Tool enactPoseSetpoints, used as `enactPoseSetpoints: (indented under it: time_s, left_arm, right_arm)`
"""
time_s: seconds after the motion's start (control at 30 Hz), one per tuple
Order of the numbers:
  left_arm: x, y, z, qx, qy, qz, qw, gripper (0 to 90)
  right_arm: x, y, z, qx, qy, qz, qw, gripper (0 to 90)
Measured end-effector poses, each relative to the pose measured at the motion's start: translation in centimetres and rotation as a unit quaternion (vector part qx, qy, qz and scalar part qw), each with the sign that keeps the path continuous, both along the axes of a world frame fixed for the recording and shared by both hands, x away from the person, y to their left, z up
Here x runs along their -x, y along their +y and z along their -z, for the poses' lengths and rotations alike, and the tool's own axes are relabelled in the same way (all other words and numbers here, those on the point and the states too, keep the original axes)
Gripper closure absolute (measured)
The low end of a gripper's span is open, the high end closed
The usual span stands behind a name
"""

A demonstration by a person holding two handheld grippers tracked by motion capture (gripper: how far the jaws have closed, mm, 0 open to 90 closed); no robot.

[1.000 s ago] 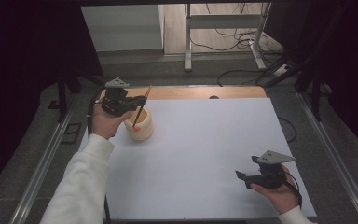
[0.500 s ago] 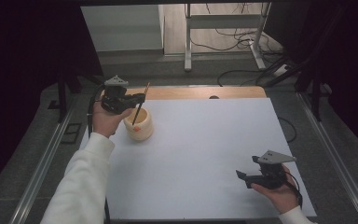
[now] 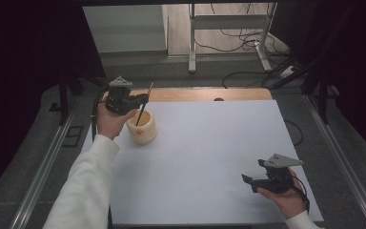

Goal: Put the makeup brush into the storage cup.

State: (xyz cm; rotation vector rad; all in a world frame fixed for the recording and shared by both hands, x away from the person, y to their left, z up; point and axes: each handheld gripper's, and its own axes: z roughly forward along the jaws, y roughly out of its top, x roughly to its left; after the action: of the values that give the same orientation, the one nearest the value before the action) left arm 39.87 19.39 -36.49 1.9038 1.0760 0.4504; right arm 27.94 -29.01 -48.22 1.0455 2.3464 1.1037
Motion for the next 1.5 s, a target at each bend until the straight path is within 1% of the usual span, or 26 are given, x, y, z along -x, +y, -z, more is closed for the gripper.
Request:
enactPoseSetpoints:
  time_s: [0.13, 0.4, 0.93, 1.07, 1.23, 1.33, 1.5]
  left_arm:
    - [-0.3, -0.1, 0.2, -0.001, 0.002, -0.003, 1.0, 83.6]
    - [-0.8, 0.1, 0.6, 0.005, 0.002, -0.013, 0.9999, 83.6]
    - [-1.6, 0.5, 1.1, 0.015, -0.004, -0.027, 0.9995, 83.5]
    - [-1.7, 0.6, 1.2, 0.015, -0.006, -0.028, 0.9995, 83.5]
    - [-1.9, 0.7, 1.4, 0.014, -0.009, -0.035, 0.9992, 83.5]
    - [-2.1, 0.8, 1.6, 0.011, -0.009, -0.04, 0.9991, 83.5]
    - [-2.6, 1.0, 2.1, 0.015, -0.006, -0.048, 0.9987, 83.6]
  right_arm:
    - [-0.1, 0.0, 0.0, -0.001, 0.0, 0.001, 1.0, 15.3]
    - [-0.1, 0.0, 0.1, -0.001, -0.001, 0.001, 1.0, 15.3]
    - [-0.1, 0.0, 0.1, -0.001, -0.001, 0.002, 1.0, 15.3]
    - [-0.1, 0.1, 0.1, 0.0, 0.0, 0.0, 1.0, 15.3]
    - [-0.1, 0.1, 0.1, 0.0, 0.0, 0.001, 1.0, 15.3]
    - [-0.1, 0.0, 0.1, 0.0, -0.001, 0.001, 1.0, 15.3]
    - [-0.1, -0.1, 0.2, -0.002, 0.0, 0.002, 1.0, 15.3]
